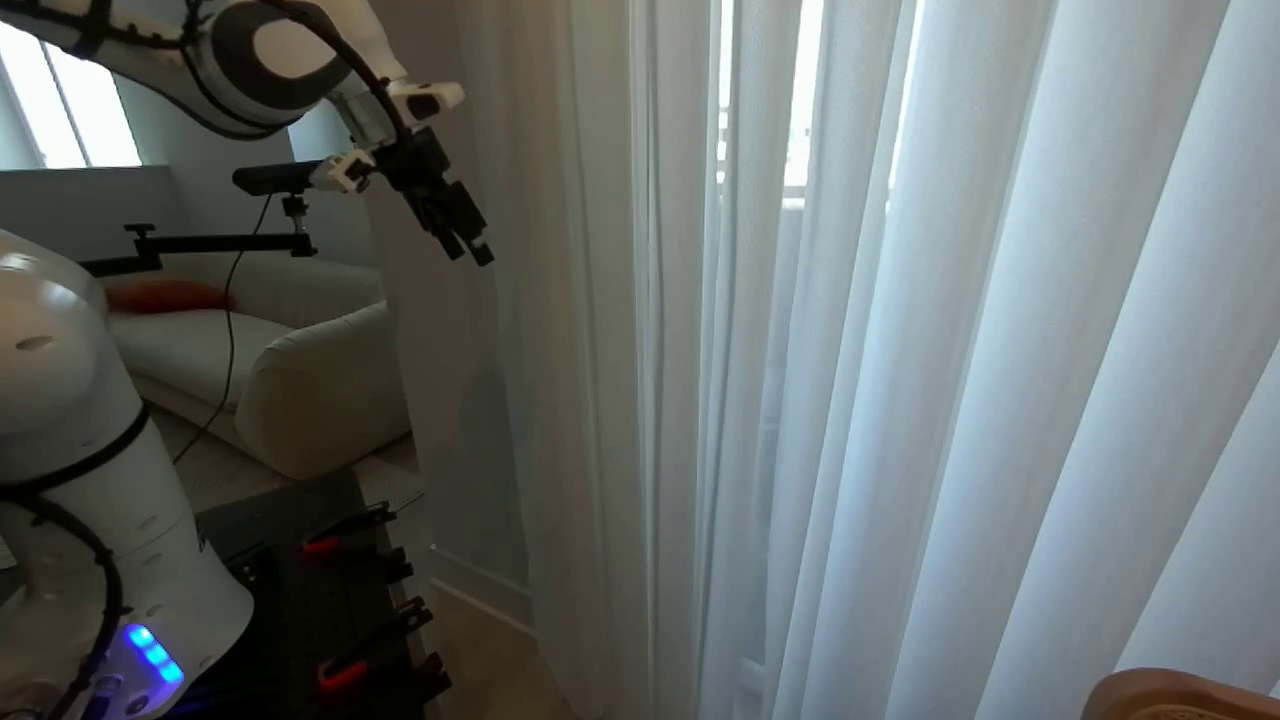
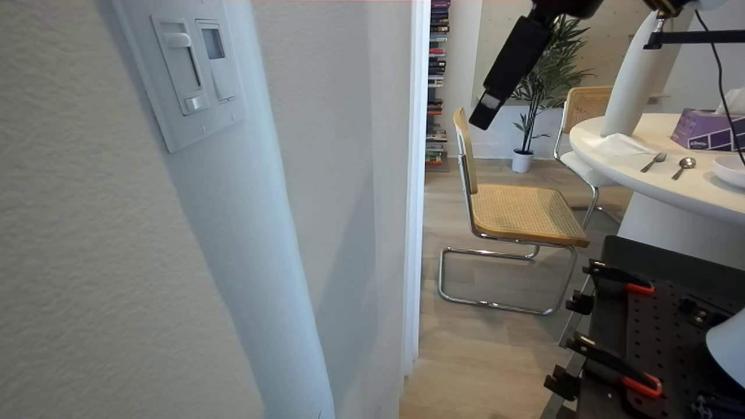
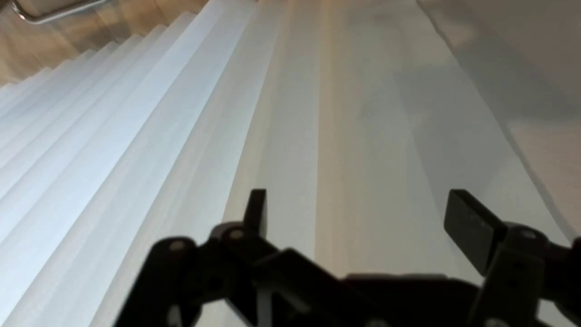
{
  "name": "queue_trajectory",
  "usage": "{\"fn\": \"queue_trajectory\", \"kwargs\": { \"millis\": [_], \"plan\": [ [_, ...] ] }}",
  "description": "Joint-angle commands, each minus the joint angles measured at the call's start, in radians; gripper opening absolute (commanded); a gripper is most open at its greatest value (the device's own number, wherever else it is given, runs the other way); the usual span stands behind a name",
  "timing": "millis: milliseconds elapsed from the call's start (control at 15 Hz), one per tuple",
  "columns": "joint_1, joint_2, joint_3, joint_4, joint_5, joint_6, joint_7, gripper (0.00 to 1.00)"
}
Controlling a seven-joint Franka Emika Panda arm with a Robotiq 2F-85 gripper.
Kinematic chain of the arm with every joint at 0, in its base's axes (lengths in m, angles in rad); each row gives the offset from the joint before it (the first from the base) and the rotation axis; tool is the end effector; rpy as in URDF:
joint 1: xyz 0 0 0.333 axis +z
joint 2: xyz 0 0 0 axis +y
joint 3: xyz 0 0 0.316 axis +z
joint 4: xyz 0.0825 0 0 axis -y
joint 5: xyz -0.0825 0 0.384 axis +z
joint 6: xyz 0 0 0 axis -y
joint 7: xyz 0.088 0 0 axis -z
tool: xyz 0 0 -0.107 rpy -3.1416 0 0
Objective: Open the curtain.
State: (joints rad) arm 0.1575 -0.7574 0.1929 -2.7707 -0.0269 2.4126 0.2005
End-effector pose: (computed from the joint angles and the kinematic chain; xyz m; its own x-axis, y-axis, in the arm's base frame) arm 0.3287 0.1187 0.4607 0.9061 0.1447 0.3975 0.1237 -0.9892 0.0781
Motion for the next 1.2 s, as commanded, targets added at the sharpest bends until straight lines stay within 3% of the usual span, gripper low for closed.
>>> {"fn": "queue_trajectory", "kwargs": {
  "millis": [0,467,1133],
  "plan": [
    [0.008,-0.058,-0.003,-0.003,0.007,0.048,-0.027,1.0],
    [0.02,0.007,-0.116,0.127,0.0,0.102,-0.233,1.0],
    [0.155,0.066,-0.243,0.239,0.112,0.111,-0.448,1.0]
  ]
}}
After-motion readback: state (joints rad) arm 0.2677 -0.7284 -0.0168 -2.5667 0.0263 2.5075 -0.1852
